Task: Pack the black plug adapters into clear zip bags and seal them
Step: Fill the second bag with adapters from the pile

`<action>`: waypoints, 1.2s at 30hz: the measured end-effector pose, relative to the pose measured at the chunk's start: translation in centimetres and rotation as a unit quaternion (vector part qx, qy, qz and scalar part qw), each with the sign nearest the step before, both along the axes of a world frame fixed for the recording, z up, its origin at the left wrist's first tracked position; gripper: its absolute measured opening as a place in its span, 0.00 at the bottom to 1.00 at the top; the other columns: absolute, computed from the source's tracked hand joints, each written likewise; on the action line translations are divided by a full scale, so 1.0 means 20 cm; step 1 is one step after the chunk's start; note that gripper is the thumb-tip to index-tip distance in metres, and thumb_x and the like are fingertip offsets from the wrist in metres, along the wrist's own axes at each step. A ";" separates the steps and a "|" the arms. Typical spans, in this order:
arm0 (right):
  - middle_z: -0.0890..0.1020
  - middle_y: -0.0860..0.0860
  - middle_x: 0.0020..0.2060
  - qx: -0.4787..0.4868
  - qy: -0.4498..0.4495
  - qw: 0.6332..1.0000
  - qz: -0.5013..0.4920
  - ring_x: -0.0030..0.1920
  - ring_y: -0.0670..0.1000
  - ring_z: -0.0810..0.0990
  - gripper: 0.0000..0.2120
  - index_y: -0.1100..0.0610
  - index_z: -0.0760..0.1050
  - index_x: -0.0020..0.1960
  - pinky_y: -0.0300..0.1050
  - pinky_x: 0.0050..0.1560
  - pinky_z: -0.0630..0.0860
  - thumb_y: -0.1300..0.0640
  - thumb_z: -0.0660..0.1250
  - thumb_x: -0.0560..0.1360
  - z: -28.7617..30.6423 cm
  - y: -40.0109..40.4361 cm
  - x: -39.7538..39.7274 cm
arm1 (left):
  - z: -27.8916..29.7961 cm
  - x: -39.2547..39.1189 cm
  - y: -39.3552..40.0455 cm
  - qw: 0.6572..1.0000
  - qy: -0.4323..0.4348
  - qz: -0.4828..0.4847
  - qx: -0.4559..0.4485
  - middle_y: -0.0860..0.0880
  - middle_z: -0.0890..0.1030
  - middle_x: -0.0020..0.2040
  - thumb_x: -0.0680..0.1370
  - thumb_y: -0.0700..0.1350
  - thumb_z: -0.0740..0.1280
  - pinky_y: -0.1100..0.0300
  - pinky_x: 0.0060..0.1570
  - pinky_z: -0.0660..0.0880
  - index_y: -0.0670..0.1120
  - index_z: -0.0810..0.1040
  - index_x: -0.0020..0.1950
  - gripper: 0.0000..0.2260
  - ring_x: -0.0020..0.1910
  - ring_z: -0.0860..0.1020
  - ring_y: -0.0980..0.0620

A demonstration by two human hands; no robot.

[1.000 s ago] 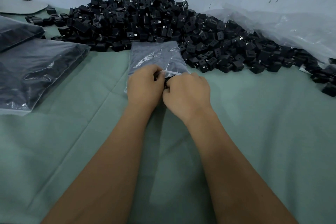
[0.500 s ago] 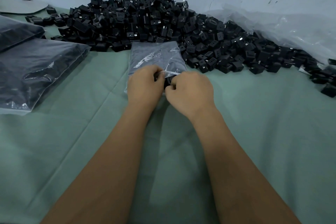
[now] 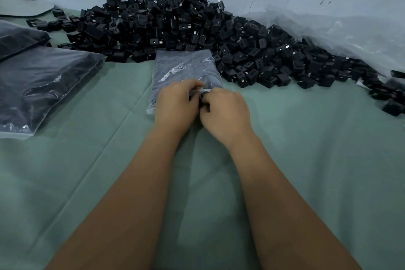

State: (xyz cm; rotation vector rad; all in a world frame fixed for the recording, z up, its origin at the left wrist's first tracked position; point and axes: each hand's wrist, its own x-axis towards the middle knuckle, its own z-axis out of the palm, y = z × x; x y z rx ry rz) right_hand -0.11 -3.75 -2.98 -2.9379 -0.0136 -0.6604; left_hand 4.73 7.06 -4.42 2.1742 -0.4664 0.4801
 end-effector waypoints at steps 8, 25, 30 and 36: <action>0.80 0.54 0.49 0.000 -0.058 0.997 -0.058 0.49 0.57 0.77 0.09 0.58 0.76 0.52 0.45 0.41 0.61 0.58 0.60 0.76 -0.02 0.01 0.01 | 0.01 0.02 0.02 0.994 0.007 0.086 -0.072 0.54 0.84 0.48 0.78 0.48 0.67 0.62 0.48 0.71 0.50 0.83 0.52 0.07 0.48 0.78 0.58; 0.79 0.53 0.51 0.052 -0.024 0.997 -0.060 0.48 0.56 0.78 0.12 0.54 0.69 0.58 0.45 0.35 0.64 0.56 0.63 0.75 -0.04 0.04 0.02 | 0.02 0.00 0.02 0.997 0.020 0.076 -0.005 0.48 0.84 0.44 0.80 0.48 0.65 0.48 0.54 0.74 0.46 0.82 0.49 0.09 0.47 0.80 0.45; 0.74 0.54 0.56 -0.056 -0.055 0.997 -0.025 0.57 0.55 0.71 0.17 0.58 0.72 0.60 0.43 0.41 0.61 0.65 0.63 0.72 -0.02 0.04 0.00 | 0.02 0.00 0.01 0.997 0.015 0.079 -0.008 0.47 0.84 0.43 0.80 0.48 0.65 0.48 0.53 0.73 0.46 0.82 0.49 0.09 0.46 0.79 0.45; 0.76 0.52 0.52 -0.032 -0.012 0.998 0.046 0.58 0.55 0.70 0.11 0.57 0.79 0.52 0.43 0.43 0.65 0.64 0.63 0.72 -0.01 0.04 0.00 | 0.01 0.00 0.01 0.996 0.019 0.083 -0.005 0.48 0.84 0.43 0.80 0.48 0.64 0.48 0.52 0.74 0.46 0.82 0.48 0.09 0.45 0.79 0.45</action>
